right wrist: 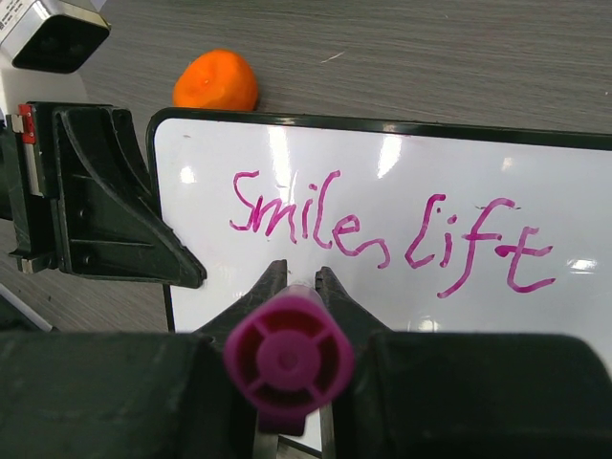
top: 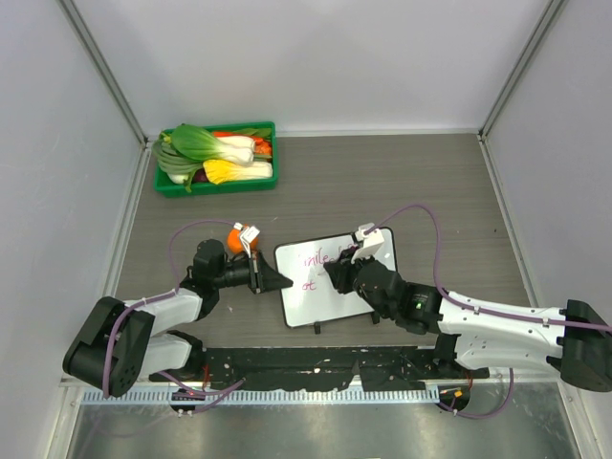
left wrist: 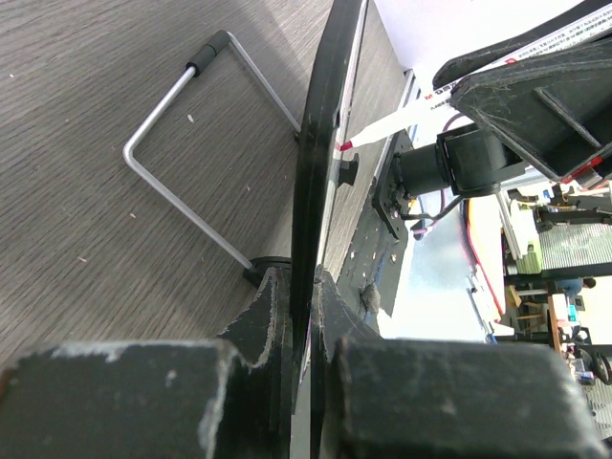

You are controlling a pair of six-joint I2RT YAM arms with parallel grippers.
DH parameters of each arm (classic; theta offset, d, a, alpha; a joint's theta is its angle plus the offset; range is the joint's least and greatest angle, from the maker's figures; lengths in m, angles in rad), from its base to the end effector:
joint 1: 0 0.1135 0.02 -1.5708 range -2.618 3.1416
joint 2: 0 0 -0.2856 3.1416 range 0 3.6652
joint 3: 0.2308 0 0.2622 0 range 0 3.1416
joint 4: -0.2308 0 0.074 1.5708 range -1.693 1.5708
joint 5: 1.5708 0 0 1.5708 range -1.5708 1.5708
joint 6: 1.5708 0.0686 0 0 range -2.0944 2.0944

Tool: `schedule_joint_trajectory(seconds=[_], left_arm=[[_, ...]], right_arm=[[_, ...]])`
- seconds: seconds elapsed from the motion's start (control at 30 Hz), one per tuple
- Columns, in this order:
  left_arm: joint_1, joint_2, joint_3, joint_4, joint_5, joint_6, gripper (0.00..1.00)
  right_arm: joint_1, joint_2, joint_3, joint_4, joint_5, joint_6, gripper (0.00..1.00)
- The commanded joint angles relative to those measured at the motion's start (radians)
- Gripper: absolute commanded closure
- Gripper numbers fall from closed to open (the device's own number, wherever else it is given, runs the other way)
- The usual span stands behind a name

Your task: Write a sentence on the whiteboard

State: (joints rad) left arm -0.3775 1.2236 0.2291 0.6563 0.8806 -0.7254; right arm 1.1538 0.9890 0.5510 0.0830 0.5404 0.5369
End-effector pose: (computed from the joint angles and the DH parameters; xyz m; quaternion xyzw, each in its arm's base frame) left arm 0.1880 -0.1315 0.1617 0.1149 0.7697 -0.5702 0.2632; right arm 0.1312 0.2090 0.2520 -0.0949 0.8000 0.2665 0.5291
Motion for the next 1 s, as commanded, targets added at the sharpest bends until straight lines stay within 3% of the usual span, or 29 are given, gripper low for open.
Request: schedule_joint_trajectory(seconds=[0.0,0.97], left_arm=[[0.003,0.005,-0.002,-0.064,-0.126,0.084,1.0],[0.005,0.005,-0.004,-0.063,-0.126,0.083,1.0]], right_arm=[[-0.008,-0.003,0.0,0.024,0.004,0.024,0.99],[-0.008,-0.035,-0.063,-0.048,-0.071,0.078,0.99]])
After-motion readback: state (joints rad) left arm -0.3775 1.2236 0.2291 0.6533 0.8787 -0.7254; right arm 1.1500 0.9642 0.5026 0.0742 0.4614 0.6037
